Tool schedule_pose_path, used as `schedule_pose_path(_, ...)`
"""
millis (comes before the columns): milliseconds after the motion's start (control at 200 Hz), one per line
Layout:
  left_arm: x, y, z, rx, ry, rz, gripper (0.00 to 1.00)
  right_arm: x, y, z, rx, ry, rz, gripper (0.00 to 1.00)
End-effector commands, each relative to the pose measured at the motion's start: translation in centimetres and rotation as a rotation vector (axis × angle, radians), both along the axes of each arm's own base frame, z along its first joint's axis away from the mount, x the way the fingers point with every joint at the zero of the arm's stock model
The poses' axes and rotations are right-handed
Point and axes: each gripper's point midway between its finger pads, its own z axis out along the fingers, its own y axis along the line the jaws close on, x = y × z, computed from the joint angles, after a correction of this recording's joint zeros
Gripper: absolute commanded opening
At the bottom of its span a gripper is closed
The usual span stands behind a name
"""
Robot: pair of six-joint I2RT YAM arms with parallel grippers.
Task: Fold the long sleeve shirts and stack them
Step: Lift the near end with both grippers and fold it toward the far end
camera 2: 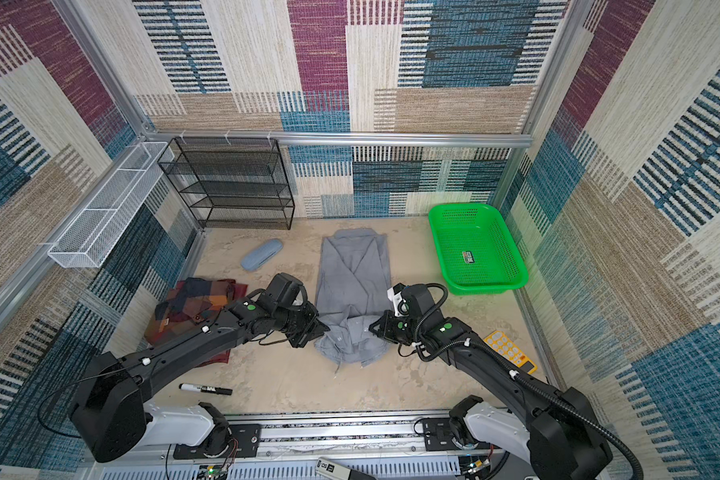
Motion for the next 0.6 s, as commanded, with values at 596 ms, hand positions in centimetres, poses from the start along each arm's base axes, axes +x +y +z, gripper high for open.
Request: schedule_pose_path(596, 6.5, 0.2, -3.9, -0.023, 0.063, 0.021, 0.0, 6.2, -0.8, -4.6, 0.012, 0.042, -0.001, 0.02)
